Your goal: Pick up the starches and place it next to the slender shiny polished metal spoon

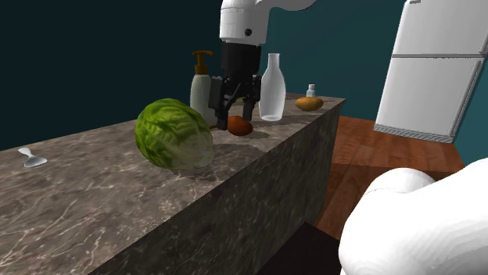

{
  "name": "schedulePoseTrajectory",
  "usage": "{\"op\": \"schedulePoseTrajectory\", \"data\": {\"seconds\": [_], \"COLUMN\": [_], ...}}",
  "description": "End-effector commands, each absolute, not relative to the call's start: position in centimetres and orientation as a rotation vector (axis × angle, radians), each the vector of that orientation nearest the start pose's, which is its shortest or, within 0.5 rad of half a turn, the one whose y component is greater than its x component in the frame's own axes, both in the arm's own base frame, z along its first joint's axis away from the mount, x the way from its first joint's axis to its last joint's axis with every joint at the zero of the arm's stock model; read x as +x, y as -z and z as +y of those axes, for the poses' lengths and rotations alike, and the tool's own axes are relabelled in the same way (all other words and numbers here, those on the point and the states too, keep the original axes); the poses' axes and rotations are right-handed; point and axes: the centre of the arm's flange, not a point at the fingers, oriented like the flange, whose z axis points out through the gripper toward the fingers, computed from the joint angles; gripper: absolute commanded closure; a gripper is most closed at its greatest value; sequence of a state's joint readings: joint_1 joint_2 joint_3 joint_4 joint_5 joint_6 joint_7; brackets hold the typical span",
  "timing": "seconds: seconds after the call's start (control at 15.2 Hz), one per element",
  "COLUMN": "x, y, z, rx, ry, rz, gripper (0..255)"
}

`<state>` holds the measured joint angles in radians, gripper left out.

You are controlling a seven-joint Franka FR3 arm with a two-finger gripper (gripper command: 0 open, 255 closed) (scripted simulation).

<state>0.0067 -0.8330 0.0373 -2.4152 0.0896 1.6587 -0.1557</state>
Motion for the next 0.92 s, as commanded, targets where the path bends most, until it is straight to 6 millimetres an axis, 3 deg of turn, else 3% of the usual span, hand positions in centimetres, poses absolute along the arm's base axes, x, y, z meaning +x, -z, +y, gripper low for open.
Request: {"op": "schedulePoseTrajectory", "data": {"seconds": [0.0, 0.86], "x": [30.2, 42.0], "y": [-58.5, -55.3], "z": [2.5, -8.0], "rx": [-3.069, -3.178], "ry": [0.123, 0.098], "rz": [-0.283, -0.071], "gripper": [0, 0]}}
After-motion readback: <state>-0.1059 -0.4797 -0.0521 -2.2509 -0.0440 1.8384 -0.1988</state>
